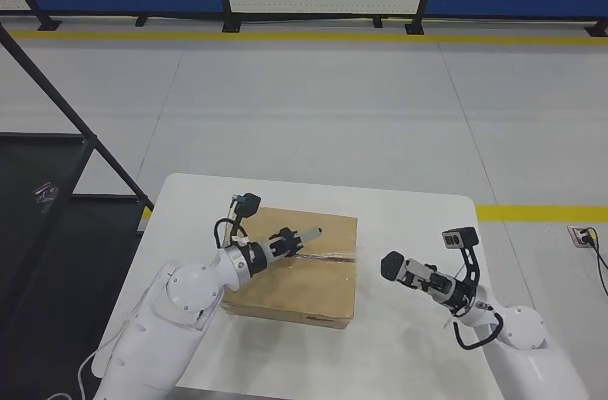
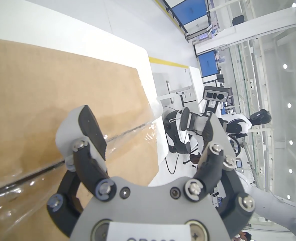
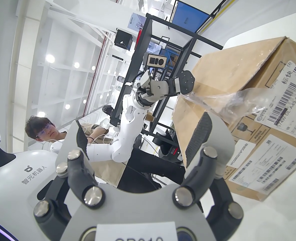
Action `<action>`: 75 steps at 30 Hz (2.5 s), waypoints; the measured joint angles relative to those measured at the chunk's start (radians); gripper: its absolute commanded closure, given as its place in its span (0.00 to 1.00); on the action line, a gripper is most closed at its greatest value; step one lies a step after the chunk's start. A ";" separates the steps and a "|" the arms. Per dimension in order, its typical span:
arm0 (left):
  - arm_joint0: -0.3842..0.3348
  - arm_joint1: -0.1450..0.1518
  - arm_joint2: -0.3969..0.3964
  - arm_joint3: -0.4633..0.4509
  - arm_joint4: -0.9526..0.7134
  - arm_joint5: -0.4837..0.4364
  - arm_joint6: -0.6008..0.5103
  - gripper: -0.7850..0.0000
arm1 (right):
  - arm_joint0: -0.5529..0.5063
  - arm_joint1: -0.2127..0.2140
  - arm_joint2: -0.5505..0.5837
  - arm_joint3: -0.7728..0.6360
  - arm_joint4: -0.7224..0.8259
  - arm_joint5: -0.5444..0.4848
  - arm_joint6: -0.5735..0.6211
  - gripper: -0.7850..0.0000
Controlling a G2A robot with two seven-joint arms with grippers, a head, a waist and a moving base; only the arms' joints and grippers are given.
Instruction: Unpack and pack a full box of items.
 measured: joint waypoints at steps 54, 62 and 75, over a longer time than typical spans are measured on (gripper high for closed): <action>-0.034 -0.021 0.072 0.026 -0.008 -0.021 0.018 0.00 | 0.030 0.028 -0.010 0.075 -0.019 0.224 0.086 0.00; -0.051 -0.030 0.103 0.038 -0.002 -0.031 0.009 0.00 | 0.050 0.024 -0.049 0.102 -0.008 0.248 0.146 0.00; -0.006 -0.024 0.078 -0.043 -0.003 -0.043 -0.017 0.00 | 0.163 -0.003 -0.152 0.189 0.032 0.248 0.202 0.00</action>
